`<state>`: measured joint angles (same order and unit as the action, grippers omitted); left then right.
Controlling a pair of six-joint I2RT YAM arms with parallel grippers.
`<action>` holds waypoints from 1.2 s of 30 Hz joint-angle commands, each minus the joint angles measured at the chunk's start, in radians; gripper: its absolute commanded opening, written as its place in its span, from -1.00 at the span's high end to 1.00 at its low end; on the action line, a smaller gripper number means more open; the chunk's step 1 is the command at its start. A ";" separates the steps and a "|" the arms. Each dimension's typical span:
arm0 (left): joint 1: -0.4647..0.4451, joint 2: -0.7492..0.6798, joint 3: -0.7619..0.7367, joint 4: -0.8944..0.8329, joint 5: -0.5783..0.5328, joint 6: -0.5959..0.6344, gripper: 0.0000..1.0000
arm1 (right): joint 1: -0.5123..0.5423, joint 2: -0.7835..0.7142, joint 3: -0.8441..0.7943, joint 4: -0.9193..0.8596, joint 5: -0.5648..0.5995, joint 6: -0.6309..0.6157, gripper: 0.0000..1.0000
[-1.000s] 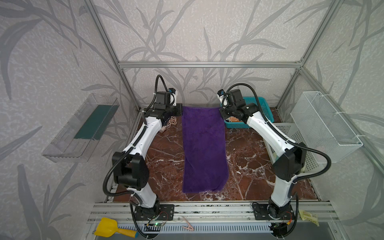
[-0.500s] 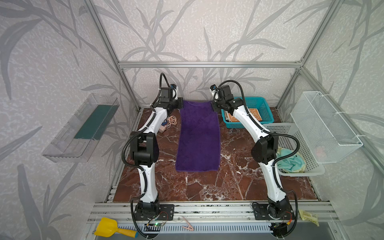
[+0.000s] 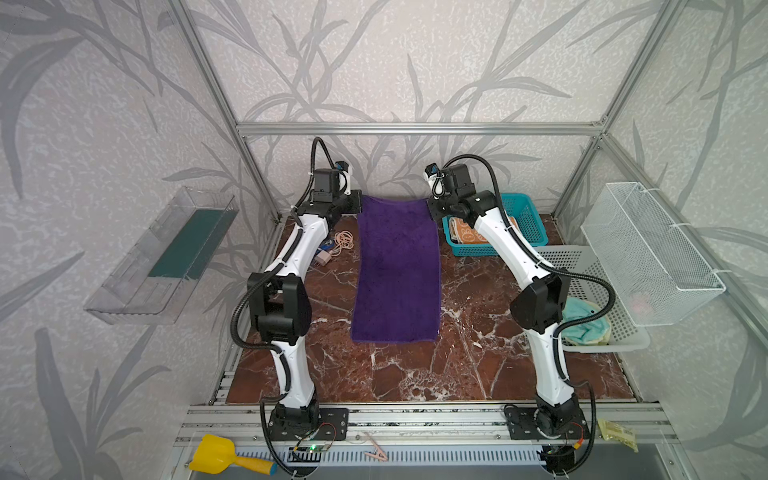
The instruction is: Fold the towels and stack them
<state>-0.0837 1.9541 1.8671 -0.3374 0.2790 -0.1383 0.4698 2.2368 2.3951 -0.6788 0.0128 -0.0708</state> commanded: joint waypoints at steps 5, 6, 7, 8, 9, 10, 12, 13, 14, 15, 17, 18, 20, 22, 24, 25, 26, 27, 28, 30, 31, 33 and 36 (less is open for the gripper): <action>0.087 0.038 0.064 -0.028 -0.029 0.002 1.00 | 0.007 0.097 0.192 0.003 -0.076 0.069 1.00; 0.094 0.055 0.076 -0.028 -0.028 0.005 1.00 | 0.006 0.150 0.262 -0.012 -0.088 0.081 1.00; 0.100 0.068 0.087 -0.028 -0.029 0.006 1.00 | 0.006 0.196 0.326 -0.028 -0.099 0.093 1.00; 0.106 0.088 0.099 -0.027 -0.027 0.006 1.00 | 0.006 0.249 0.397 -0.039 -0.113 0.104 1.00; 0.108 0.107 0.114 -0.026 -0.018 0.006 1.00 | 0.007 0.296 0.454 -0.043 -0.124 0.113 1.00; 0.110 0.125 0.129 -0.027 -0.012 0.008 1.00 | 0.006 0.328 0.490 -0.039 -0.126 0.119 1.00; 0.111 0.171 0.173 -0.038 0.009 0.011 1.00 | 0.006 0.371 0.506 -0.017 -0.106 0.120 1.00; 0.110 0.189 0.192 -0.043 0.020 0.010 1.00 | 0.003 0.372 0.487 -0.003 -0.089 0.118 1.00; 0.110 0.208 0.212 -0.047 0.032 0.009 1.00 | -0.002 0.363 0.451 0.018 -0.074 0.118 1.00; 0.109 0.222 0.227 -0.045 0.043 0.007 1.00 | -0.008 0.349 0.408 0.043 -0.066 0.119 1.00; 0.108 0.238 0.240 -0.032 0.066 0.003 1.00 | -0.024 0.319 0.339 0.079 -0.064 0.126 1.00; 0.108 0.243 0.245 -0.026 0.077 0.000 1.00 | -0.031 0.309 0.320 0.084 -0.065 0.126 1.00; 0.107 0.246 0.255 -0.020 0.099 -0.003 1.00 | -0.045 0.302 0.322 0.071 -0.068 0.122 1.00; 0.102 0.240 0.255 -0.021 0.120 -0.004 1.00 | -0.052 0.300 0.343 0.041 -0.090 0.108 1.00; 0.096 0.219 0.235 -0.029 0.133 -0.003 1.00 | -0.053 0.292 0.361 -0.001 -0.112 0.089 1.00; 0.092 0.203 0.219 -0.031 0.136 -0.001 1.00 | -0.053 0.283 0.360 -0.016 -0.121 0.084 1.00; 0.089 0.180 0.187 -0.028 0.137 -0.001 1.00 | -0.053 0.268 0.352 -0.031 -0.129 0.081 1.00; 0.084 0.151 0.146 -0.023 0.137 -0.003 1.00 | -0.053 0.248 0.333 -0.043 -0.133 0.075 1.00; 0.083 0.122 0.105 -0.015 0.135 -0.007 1.00 | -0.054 0.227 0.311 -0.052 -0.135 0.069 1.00; 0.079 0.043 -0.002 0.001 0.127 -0.012 1.00 | -0.053 0.172 0.241 -0.064 -0.133 0.053 1.00; 0.080 0.009 -0.044 0.006 0.117 -0.012 1.00 | -0.053 0.145 0.211 -0.067 -0.130 0.047 1.00; 0.079 -0.071 -0.143 0.001 0.105 -0.008 1.00 | -0.054 0.083 0.131 -0.076 -0.105 0.025 1.00; 0.079 -0.175 -0.284 -0.015 0.094 -0.008 1.00 | -0.053 -0.006 0.015 -0.090 -0.074 0.001 1.00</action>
<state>-0.0105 1.8782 1.6581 -0.3489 0.4026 -0.1509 0.4274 2.3325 2.4649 -0.7315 -0.1062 -0.0334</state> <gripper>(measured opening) 0.047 0.048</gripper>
